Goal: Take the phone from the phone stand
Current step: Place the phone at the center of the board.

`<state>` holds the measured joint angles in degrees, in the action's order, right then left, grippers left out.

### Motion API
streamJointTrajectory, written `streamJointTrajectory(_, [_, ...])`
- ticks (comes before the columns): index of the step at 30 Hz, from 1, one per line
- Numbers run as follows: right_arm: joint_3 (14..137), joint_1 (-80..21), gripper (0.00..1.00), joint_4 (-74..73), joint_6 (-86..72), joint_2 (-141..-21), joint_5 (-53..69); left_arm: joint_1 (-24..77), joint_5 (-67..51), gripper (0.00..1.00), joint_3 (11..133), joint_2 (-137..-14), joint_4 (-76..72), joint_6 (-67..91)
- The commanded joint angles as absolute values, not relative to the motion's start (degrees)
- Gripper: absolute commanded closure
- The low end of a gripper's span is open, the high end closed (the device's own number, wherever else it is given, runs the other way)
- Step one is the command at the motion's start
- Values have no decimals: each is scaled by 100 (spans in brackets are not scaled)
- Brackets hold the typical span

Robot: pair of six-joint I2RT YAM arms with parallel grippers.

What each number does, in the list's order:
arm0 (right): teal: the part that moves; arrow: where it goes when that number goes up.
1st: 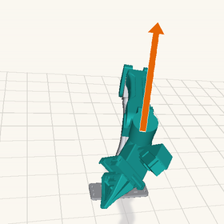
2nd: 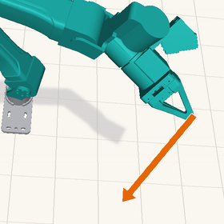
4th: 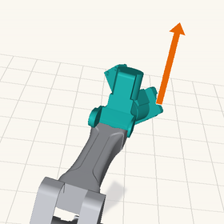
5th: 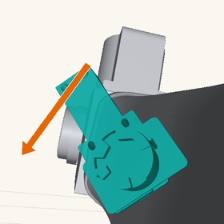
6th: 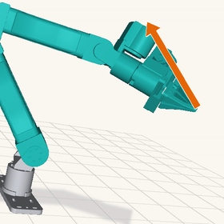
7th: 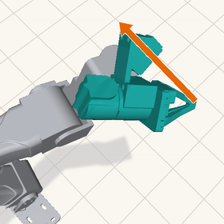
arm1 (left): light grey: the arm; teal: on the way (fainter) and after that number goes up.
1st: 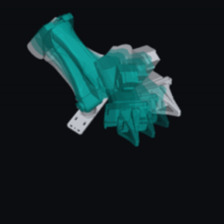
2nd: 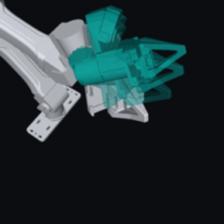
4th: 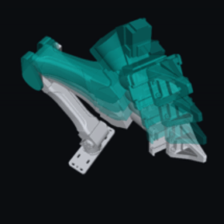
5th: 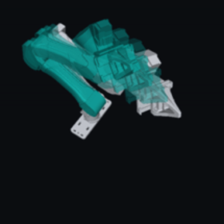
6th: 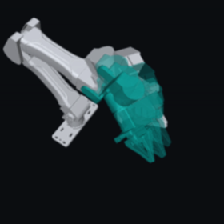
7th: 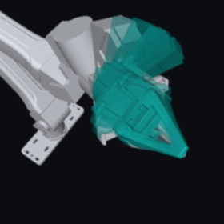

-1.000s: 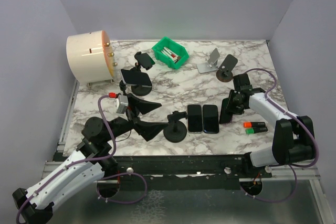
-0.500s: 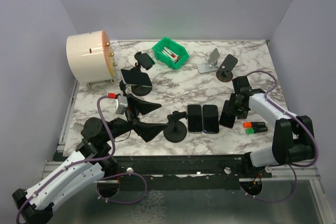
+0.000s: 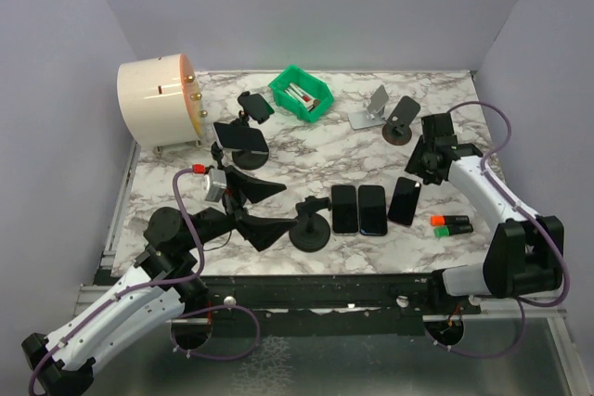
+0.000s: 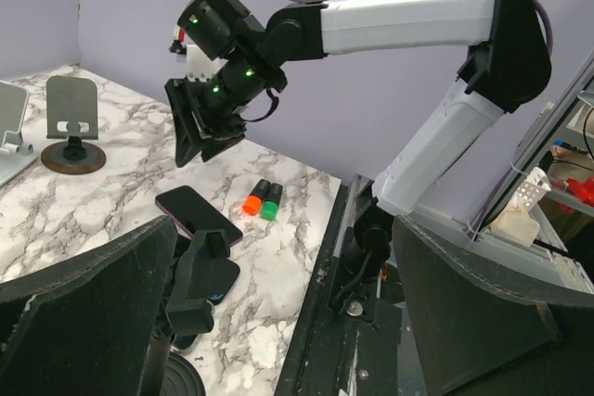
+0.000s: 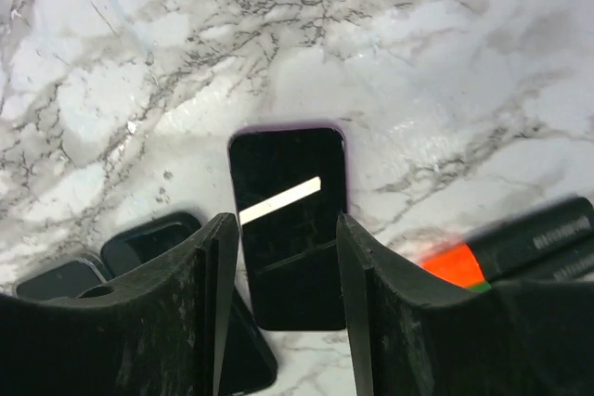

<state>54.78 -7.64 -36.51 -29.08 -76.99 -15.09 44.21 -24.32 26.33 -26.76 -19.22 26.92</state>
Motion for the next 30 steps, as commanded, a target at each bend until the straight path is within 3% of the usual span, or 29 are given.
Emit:
streamJointTrajectory(1, [5544, -686, 47, -3231, -3656, -8222, -1179, 4386, -2536, 1, 2617, -2631, -2021, 2714])
streamJointTrajectory(13, [4990, -526, 28, -2442, -3970, -8669, -1380, 4386, -2570, 1, 2618, -2707, -2021, 2694])
streamJointTrajectory(30, [4979, -141, 30, -2081, -3995, -9324, -1061, 4389, -2569, 1, 2601, -2769, -2021, 2672])
